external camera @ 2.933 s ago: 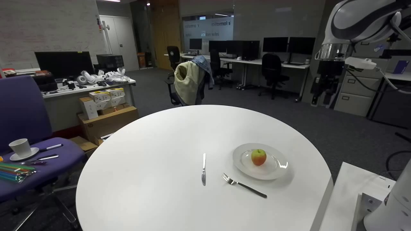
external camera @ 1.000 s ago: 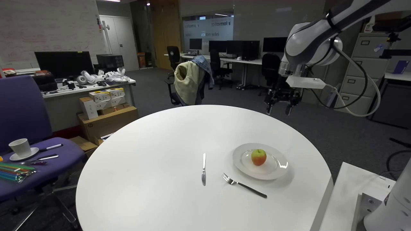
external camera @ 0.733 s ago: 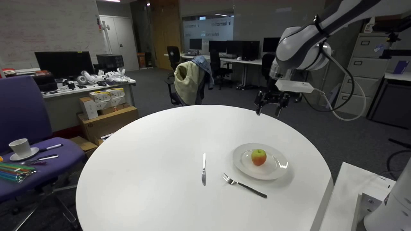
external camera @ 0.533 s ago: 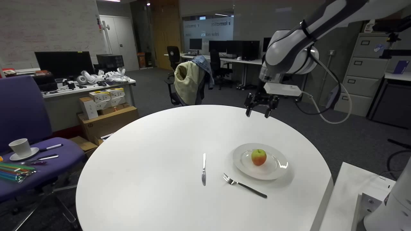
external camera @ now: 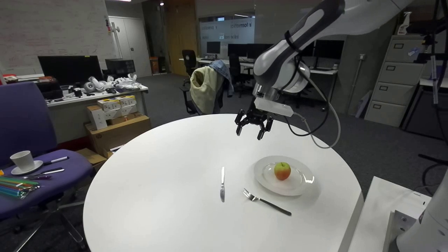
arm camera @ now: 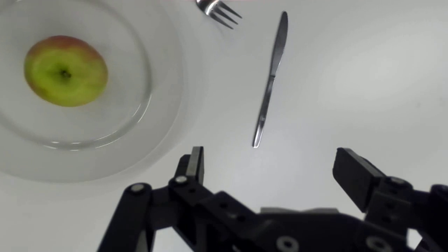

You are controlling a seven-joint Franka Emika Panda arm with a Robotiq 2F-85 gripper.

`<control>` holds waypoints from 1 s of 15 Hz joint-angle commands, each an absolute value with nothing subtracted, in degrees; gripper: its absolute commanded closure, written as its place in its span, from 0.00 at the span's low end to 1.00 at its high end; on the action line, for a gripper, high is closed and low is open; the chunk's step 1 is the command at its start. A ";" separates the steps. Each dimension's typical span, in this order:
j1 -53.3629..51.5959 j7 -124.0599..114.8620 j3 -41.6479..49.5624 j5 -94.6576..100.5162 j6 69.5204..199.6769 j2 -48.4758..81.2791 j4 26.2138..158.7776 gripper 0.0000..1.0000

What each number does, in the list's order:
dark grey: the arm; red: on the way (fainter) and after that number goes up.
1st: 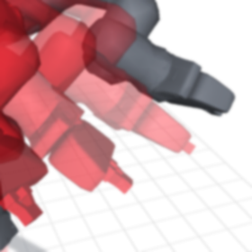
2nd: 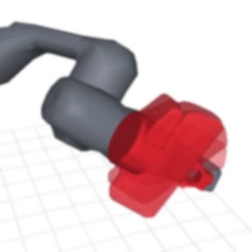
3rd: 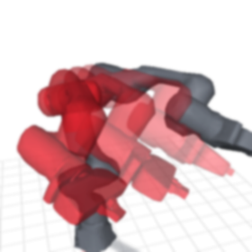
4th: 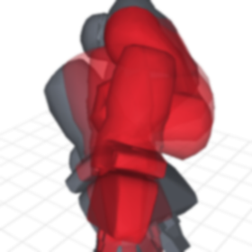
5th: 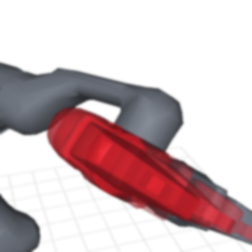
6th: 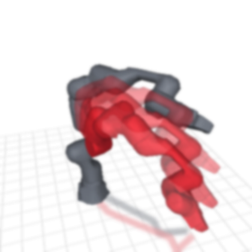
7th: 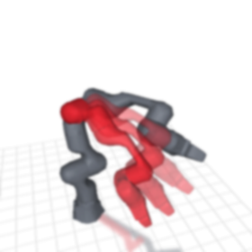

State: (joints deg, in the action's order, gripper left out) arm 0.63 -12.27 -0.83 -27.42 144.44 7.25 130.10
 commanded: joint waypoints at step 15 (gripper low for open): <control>-0.41 -13.40 -3.91 -32.54 143.31 18.51 121.45 0.00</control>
